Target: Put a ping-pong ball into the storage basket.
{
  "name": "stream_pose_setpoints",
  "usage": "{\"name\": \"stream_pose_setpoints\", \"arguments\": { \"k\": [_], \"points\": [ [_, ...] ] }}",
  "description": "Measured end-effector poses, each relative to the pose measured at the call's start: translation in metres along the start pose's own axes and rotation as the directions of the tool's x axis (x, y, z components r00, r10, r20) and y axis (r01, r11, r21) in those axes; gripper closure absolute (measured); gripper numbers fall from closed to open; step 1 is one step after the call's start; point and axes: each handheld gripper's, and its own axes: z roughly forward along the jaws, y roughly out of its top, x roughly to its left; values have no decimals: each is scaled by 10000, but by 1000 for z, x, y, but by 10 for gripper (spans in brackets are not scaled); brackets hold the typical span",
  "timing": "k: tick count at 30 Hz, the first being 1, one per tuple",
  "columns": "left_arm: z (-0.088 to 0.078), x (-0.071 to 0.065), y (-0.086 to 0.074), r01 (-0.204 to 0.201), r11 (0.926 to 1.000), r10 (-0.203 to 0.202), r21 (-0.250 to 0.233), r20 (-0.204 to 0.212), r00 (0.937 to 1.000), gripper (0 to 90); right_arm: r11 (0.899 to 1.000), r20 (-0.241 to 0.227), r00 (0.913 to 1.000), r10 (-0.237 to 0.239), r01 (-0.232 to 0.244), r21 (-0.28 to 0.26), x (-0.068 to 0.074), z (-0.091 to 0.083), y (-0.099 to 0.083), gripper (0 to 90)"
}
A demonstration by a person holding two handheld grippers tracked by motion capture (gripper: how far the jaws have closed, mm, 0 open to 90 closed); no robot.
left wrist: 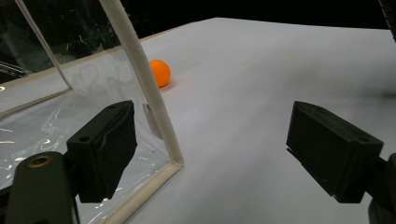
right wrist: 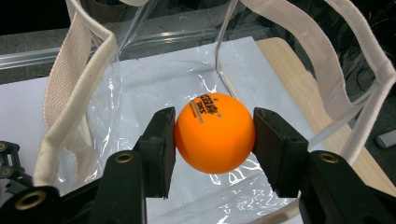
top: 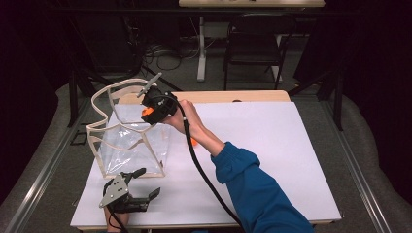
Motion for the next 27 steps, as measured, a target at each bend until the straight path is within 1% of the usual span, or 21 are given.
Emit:
{"name": "stream_pose_setpoints", "arguments": {
  "k": [4,6,14,15,17,20,21,22,25,26,27],
  "points": [
    [0,0,0,0,10000,0,-13,-4,10000,158,10000,4,10000,31,-31,94,0,1,0,504],
    [0,0,0,4,10000,-4,-4,13,10000,158,10000,-48,10000,-5,6,96,0,0,0,503],
    [0,0,0,-28,10000,28,-2,-3,10000,159,9999,-1,10000,-15,15,131,-1,-2,0,494],
    [0,0,0,-19,10000,19,-27,-5,10000,158,9999,31,10000,14,-15,126,-1,-2,0,471],
    [0,0,0,-27,10000,27,-10,3,10000,159,9999,103,9999,36,-37,134,-2,-4,1,396],
    [-1,0,0,-16,10000,16,-51,-7,10000,159,9990,227,9989,409,-405,-193,-5,-11,0,302],
    [-1,0,1,-35,10000,35,-47,-8,10000,159,9986,251,9986,462,-455,-264,-7,-14,-1,252],
    [-1,0,1,-25,10000,25,-48,-25,10000,159,9983,266,9983,516,-508,-294,-7,-16,-1,231],
    [0,0,1,-31,10000,31,-28,-12,10000,159,9966,131,9978,654,-646,-518,-9,-22,-3,171],
    [0,0,1,-26,10000,26,-30,-10,10000,159,9954,-15,9977,684,-684,-665,-9,-26,-4,151],
    [0,0,1,-35,10000,35,-27,-12,10000,159,9947,-78,9975,700,-704,-756,-9,-28,-5,149]
  ]
}}
